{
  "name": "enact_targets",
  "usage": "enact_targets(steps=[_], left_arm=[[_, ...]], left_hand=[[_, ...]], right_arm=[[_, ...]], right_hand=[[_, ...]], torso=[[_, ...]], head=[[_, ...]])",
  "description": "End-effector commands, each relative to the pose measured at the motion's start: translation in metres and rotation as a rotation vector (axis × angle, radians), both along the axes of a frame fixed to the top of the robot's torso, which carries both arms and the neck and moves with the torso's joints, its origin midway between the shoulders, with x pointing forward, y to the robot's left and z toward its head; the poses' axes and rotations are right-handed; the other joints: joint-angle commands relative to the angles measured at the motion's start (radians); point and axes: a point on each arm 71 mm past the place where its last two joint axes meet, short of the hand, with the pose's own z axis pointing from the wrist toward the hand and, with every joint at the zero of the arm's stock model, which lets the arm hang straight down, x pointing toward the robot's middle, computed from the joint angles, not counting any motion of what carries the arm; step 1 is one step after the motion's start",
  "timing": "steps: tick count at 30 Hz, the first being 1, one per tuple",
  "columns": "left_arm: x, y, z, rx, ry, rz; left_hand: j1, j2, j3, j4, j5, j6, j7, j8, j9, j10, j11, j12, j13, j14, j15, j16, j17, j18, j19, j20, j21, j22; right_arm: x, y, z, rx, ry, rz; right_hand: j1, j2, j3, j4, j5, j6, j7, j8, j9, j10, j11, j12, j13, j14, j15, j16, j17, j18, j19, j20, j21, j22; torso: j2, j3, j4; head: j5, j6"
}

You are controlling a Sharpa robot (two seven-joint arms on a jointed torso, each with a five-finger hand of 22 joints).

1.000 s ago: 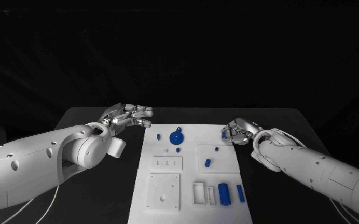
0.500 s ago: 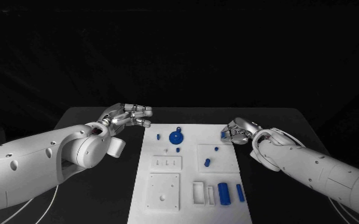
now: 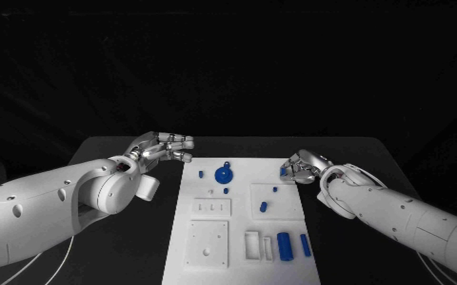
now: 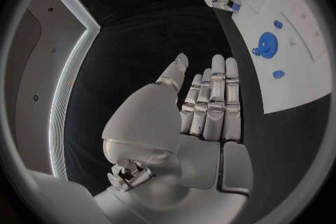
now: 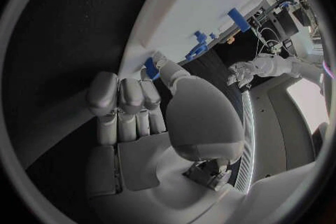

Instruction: Assemble the parts on the task board

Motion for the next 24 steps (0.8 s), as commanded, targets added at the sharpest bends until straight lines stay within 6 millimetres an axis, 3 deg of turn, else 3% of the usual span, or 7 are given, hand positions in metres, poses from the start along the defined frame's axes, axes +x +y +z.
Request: enact_targets(steps=[1,7,14,17,19,21,24], left_arm=[[-0.001,-0.004,0.000,0.015,0.002,-0.030],[-0.001,-0.009,-0.006,0.075,0.062,-0.073],[0.001,-0.021,-0.015,0.183,0.182,-0.140],[0.004,-0.030,-0.017,0.238,0.214,-0.162],[0.006,-0.034,-0.017,0.261,0.227,-0.166],[0.008,-0.038,-0.018,0.279,0.238,-0.167],[0.011,-0.043,-0.019,0.307,0.248,-0.167]], left_hand=[[0.000,0.011,0.002,-0.004,0.002,0.010,-0.001,0.002,0.002,0.020,-0.004,0.003,0.001,-0.005,-0.005,0.000,0.000,-0.001,-0.005,0.000,0.004,-0.001],[-0.035,0.015,-0.002,0.019,-0.002,0.051,-0.022,0.005,0.003,0.121,-0.042,0.002,0.002,0.090,-0.050,0.113,0.058,-0.007,0.057,-0.039,0.064,0.030],[-0.035,0.000,-0.009,0.030,-0.005,0.083,-0.043,0.000,0.004,0.272,-0.095,0.017,0.007,0.039,-0.101,0.478,0.297,-0.029,0.074,-0.099,0.219,0.131],[-0.055,-0.013,-0.036,0.044,0.001,0.170,-0.077,0.019,0.022,0.357,-0.129,0.084,0.034,0.052,-0.130,0.608,0.373,-0.035,0.091,-0.124,0.280,0.170],[-0.067,-0.017,-0.061,0.060,0.003,0.209,-0.094,0.017,0.055,0.359,-0.141,0.148,0.075,0.013,-0.141,0.725,0.443,-0.044,0.077,-0.141,0.335,0.212],[-0.126,-0.021,-0.085,0.100,0.059,0.236,-0.108,0.028,0.090,0.367,-0.154,0.199,0.109,0.021,-0.150,0.785,0.470,-0.042,0.085,-0.147,0.369,0.236],[-0.179,-0.051,-0.088,0.135,0.078,0.242,-0.129,0.057,0.230,0.328,-0.163,0.303,0.186,-0.007,-0.156,0.873,0.497,-0.041,0.066,-0.157,0.416,0.285]], right_arm=[[-0.001,0.003,0.003,0.020,-0.009,-0.012],[-0.003,0.017,0.019,-0.002,0.003,0.014],[-0.006,0.051,0.049,-0.070,0.001,0.088],[-0.010,0.070,0.062,-0.095,-0.011,0.129],[-0.012,0.080,0.068,-0.105,-0.018,0.148],[-0.014,0.091,0.072,-0.112,-0.024,0.166],[-0.017,0.109,0.077,-0.119,-0.031,0.194]], right_hand=[[0.004,0.010,0.006,-0.004,0.005,0.017,-0.008,0.004,0.012,0.000,-0.008,-0.001,0.002,0.000,-0.009,0.001,0.002,-0.006,0.026,-0.009,0.005,0.128],[-0.004,0.016,0.029,-0.007,-0.008,0.003,-0.004,0.005,0.010,-0.005,-0.007,-0.006,0.001,0.000,-0.007,0.001,0.005,-0.003,0.026,-0.006,0.005,0.128],[-0.006,0.012,0.040,-0.005,-0.013,0.003,-0.004,0.005,0.009,-0.004,-0.008,-0.007,0.003,-0.001,-0.008,0.000,0.007,-0.003,0.027,-0.008,0.008,0.129],[-0.005,0.005,0.044,0.002,-0.013,0.006,-0.006,0.005,0.007,-0.003,-0.009,-0.008,0.004,0.000,-0.010,-0.001,0.010,-0.005,0.027,-0.010,0.010,0.129],[-0.006,0.002,0.042,0.003,-0.013,0.007,-0.006,0.005,0.007,-0.003,-0.009,-0.008,0.004,0.000,-0.010,-0.001,0.010,-0.005,0.027,-0.011,0.011,0.129],[-0.006,-0.001,0.041,0.005,-0.013,0.007,-0.006,0.005,0.007,-0.002,-0.009,-0.008,0.005,0.000,-0.010,-0.001,0.011,-0.005,0.027,-0.011,0.011,0.129],[-0.004,-0.005,0.042,0.010,-0.013,0.006,-0.006,0.005,0.007,-0.002,-0.009,-0.008,0.006,0.001,-0.010,-0.001,0.013,-0.006,0.027,-0.011,0.012,0.129]], torso=[[-0.002,0.0010,-0.0022],[-0.007,0.0031,-0.0098],[-0.027,0.0046,-0.0211],[-0.040,0.0040,-0.0217],[-0.047,0.0035,-0.0232],[-0.054,0.0028,-0.0257],[-0.063,0.0018,-0.0284]], head=[[0.001,0.002],[0.001,0.007],[0.018,0.005],[0.029,0.001],[0.036,-0.003],[0.043,-0.008],[0.046,-0.012]])
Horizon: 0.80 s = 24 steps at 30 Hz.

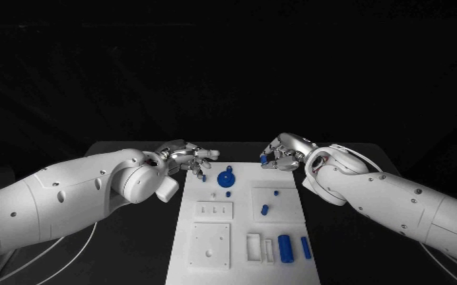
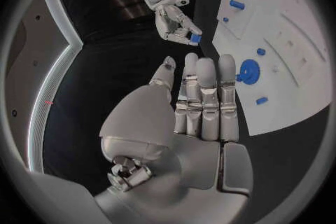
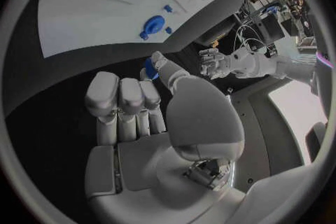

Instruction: Assemble the parts on the task board

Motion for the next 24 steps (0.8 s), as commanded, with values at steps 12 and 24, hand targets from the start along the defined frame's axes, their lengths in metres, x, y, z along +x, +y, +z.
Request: enact_targets(steps=[12,24], left_arm=[[0.004,-0.023,-0.011,0.187,0.034,-0.062],[0.004,-0.036,-0.013,0.283,-0.014,-0.079]], left_hand=[[-0.120,-0.104,0.103,0.154,0.080,-0.062,-0.032,0.054,0.707,-0.087,-0.016,0.195,0.120,-0.046,-0.006,0.159,-0.043,-0.005,-0.035,-0.010,0.046,0.112],[-0.121,-0.114,0.107,0.173,0.078,-0.040,-0.027,-0.036,0.786,-0.104,-0.008,0.197,0.107,-0.062,-0.002,0.172,-0.088,-0.006,-0.037,-0.004,0.014,0.152]], right_arm=[[-0.011,0.062,-0.002,-0.089,0.026,0.071],[-0.016,0.085,-0.004,-0.099,0.045,0.096]], right_hand=[[0.005,-0.013,0.008,0.009,-0.002,-0.002,-0.002,0.005,0.007,0.001,-0.003,-0.006,0.001,-0.001,-0.005,-0.005,0.000,-0.004,0.027,0.000,0.003,0.129],[0.004,-0.010,0.009,0.007,0.000,-0.002,-0.002,0.004,0.008,0.000,-0.003,-0.006,0.002,-0.001,-0.004,-0.005,0.001,-0.003,0.028,0.001,0.004,0.129]], torso=[[-0.035,-0.0042,-0.0112],[-0.034,-0.0037,-0.0111]], head=[[0.015,-0.026],[0.006,-0.031]])
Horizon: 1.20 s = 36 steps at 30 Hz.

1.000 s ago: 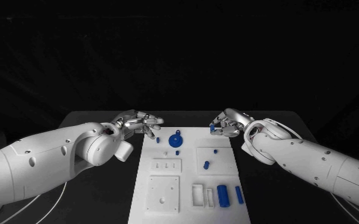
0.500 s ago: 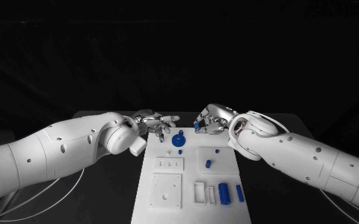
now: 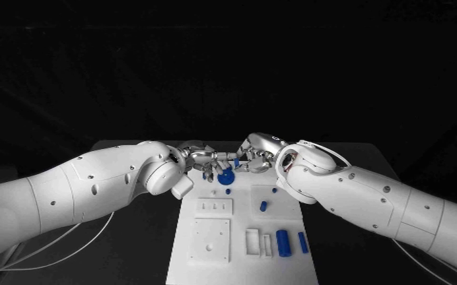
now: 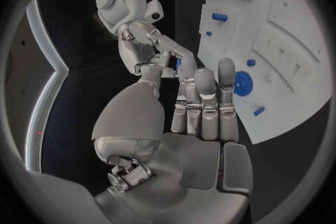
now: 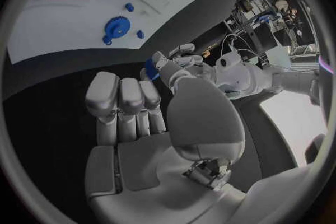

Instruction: Assemble the parts on the task board

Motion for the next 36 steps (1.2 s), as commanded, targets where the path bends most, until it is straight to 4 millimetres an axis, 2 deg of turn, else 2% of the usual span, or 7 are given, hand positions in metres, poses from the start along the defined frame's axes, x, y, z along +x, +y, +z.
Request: enact_targets(steps=[1,9,15,21,26,36], left_arm=[[0.001,-0.002,0.001,0.065,-0.034,-0.006],[0.000,-0.007,0.000,0.100,-0.046,-0.013],[0.001,-0.007,0.000,0.101,-0.044,-0.006],[0.004,-0.003,0.000,0.093,-0.044,0.012],[0.003,-0.004,0.000,0.082,-0.034,0.010],[0.002,-0.007,-0.001,0.083,-0.014,-0.012]], left_hand=[[0.001,-0.009,-0.001,0.006,0.001,0.003,0.004,-0.005,-0.001,-0.010,0.000,-0.002,-0.002,-0.011,0.001,0.003,-0.005,-0.007,-0.006,0.001,-0.008,0.004],[0.007,-0.007,-0.002,0.001,-0.002,-0.005,0.010,-0.005,-0.039,-0.015,0.005,-0.015,-0.014,-0.015,0.005,-0.005,-0.026,-0.006,-0.003,0.006,-0.036,0.019],[0.014,0.007,-0.009,-0.010,-0.005,-0.008,0.011,-0.004,-0.060,-0.016,0.007,-0.020,-0.018,-0.018,0.007,-0.007,-0.032,-0.007,-0.002,0.008,-0.051,0.029],[0.019,0.012,-0.011,-0.019,-0.004,-0.008,0.011,-0.004,-0.062,-0.016,0.006,-0.021,-0.019,-0.019,0.007,-0.007,-0.034,-0.008,-0.001,0.007,-0.055,0.035],[0.020,0.023,-0.021,-0.041,-0.004,-0.008,0.011,-0.004,-0.069,-0.016,0.006,-0.023,-0.020,-0.019,0.007,-0.006,-0.036,-0.009,0.002,0.007,-0.067,0.049],[0.025,0.027,-0.023,-0.049,-0.007,-0.007,0.010,-0.004,-0.074,-0.016,0.006,-0.023,-0.021,-0.020,0.007,-0.005,-0.037,-0.009,0.003,0.007,-0.072,0.057]], right_arm=[[-0.001,0.004,-0.001,-0.032,0.014,-0.001],[-0.004,0.011,-0.003,-0.044,0.028,0.013],[-0.005,0.013,-0.003,-0.048,0.034,0.021],[-0.006,0.016,-0.003,-0.049,0.039,0.027],[-0.007,0.017,-0.003,-0.050,0.041,0.029],[-0.007,0.019,-0.003,-0.049,0.043,0.026]], right_hand=[[0.006,0.006,0.004,-0.003,0.003,0.002,-0.002,0.004,0.008,0.000,-0.003,-0.005,0.000,-0.001,-0.004,-0.005,0.000,-0.003,0.028,0.001,0.004,0.129],[0.004,0.008,0.003,-0.004,0.004,0.002,-0.002,0.005,0.008,-0.001,-0.003,-0.006,0.000,-0.001,-0.004,-0.006,-0.001,-0.003,0.028,0.001,0.003,0.128],[0.002,0.009,0.002,-0.005,0.004,0.003,-0.003,0.005,0.009,-0.001,-0.003,-0.006,0.000,-0.001,-0.004,-0.005,0.000,-0.002,0.028,0.002,0.003,0.128],[0.001,0.009,0.001,-0.005,0.004,0.003,-0.003,0.005,0.009,-0.003,-0.003,-0.009,-0.002,-0.002,-0.003,-0.007,-0.001,-0.002,0.028,0.002,0.002,0.128],[0.000,0.009,0.000,-0.005,0.004,0.001,-0.003,0.004,0.009,-0.003,-0.004,-0.010,-0.003,-0.001,-0.003,-0.007,-0.001,-0.002,0.028,0.002,0.001,0.128],[-0.001,0.010,-0.002,-0.006,0.005,0.002,-0.003,0.005,0.009,-0.004,-0.004,-0.011,-0.004,-0.001,-0.003,-0.007,-0.001,-0.001,0.028,0.002,-0.001,0.128]], torso=[[0.001,0.0005,0.0006],[0.001,-0.0003,0.0008],[0.001,-0.0004,0.0014],[0.001,-0.0006,0.0015],[0.001,-0.0004,0.0017],[0.002,-0.0007,0.0018]], head=[[-0.004,-0.001],[-0.004,-0.003],[-0.005,-0.003],[-0.007,-0.003],[-0.007,-0.004],[-0.004,-0.004]])
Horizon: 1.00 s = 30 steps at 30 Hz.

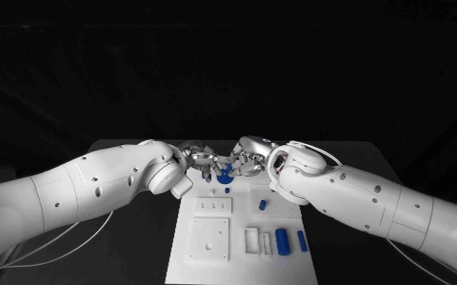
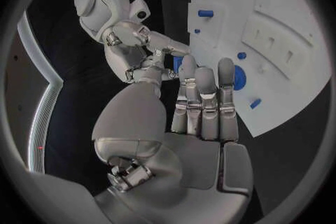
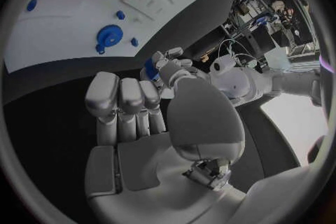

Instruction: Assemble the parts on the task board

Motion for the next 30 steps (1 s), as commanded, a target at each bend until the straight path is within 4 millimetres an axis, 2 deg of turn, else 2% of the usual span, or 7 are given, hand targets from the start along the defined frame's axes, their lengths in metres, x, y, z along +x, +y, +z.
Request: enact_targets(steps=[1,2,17,30], left_arm=[[-0.0010,-0.0030,0.0000,-0.007,0.017,-0.016],[-0.0008,-0.0025,-0.0003,-0.004,0.020,-0.016],[0.0000,0.0002,-0.0014,0.018,0.027,-0.013],[-0.0006,-0.0021,-0.0032,0.037,0.045,-0.028]], left_hand=[[-0.001,0.008,-0.002,-0.007,-0.007,0.000,0.003,-0.004,-0.002,-0.007,0.002,-0.004,-0.001,-0.007,-0.001,-0.005,-0.002,-0.010,0.007,0.003,-0.007,0.002],[-0.003,0.013,-0.009,-0.016,-0.008,0.000,0.003,-0.005,-0.007,-0.007,0.002,-0.003,0.000,-0.006,-0.001,-0.002,-0.001,-0.010,0.008,0.002,-0.015,0.014],[-0.002,0.009,-0.006,-0.014,-0.013,0.000,0.003,-0.004,-0.008,-0.007,0.002,-0.004,-0.001,-0.007,-0.001,-0.003,-0.003,-0.011,0.009,0.003,-0.021,0.023],[0.002,0.011,-0.006,-0.017,-0.015,-0.001,0.005,-0.005,-0.042,-0.007,0.003,-0.006,-0.002,-0.008,0.000,-0.005,-0.005,-0.011,0.013,0.004,-0.036,0.043]], right_arm=[[-0.0006,0.0015,-0.0006,-0.015,0.005,0.004],[-0.0006,0.0015,-0.0007,-0.015,0.006,0.004],[-0.0021,0.0034,-0.0001,-0.015,0.007,0.008],[-0.0034,0.0062,0.0003,-0.016,0.010,0.012]], right_hand=[[0.000,0.007,-0.001,-0.005,0.005,0.007,-0.001,0.004,0.009,-0.004,-0.004,-0.005,-0.001,-0.001,-0.004,-0.003,-0.001,-0.001,0.028,0.002,-0.001,0.128],[0.000,0.007,-0.001,-0.005,0.005,0.007,-0.001,0.004,0.009,-0.004,-0.004,-0.005,-0.001,-0.001,-0.004,-0.003,-0.001,-0.001,0.028,0.002,-0.001,0.128],[-0.001,0.007,-0.003,-0.005,0.005,0.008,-0.001,0.004,0.009,-0.004,-0.004,-0.005,-0.002,-0.001,-0.004,-0.004,-0.002,-0.001,0.028,0.002,-0.003,0.128],[-0.001,0.007,-0.003,-0.005,0.005,0.008,-0.001,0.004,0.009,-0.004,-0.004,-0.005,-0.002,-0.001,-0.004,-0.004,-0.002,-0.001,0.028,0.002,-0.003,0.128]], torso=[[0.000,0.0001,0.0001],[0.000,0.0006,-0.0003],[0.001,0.0017,0.0002],[0.001,0.0007,0.0002]], head=[[0.002,0.000],[0.001,0.000],[0.001,0.000],[0.002,-0.003]])
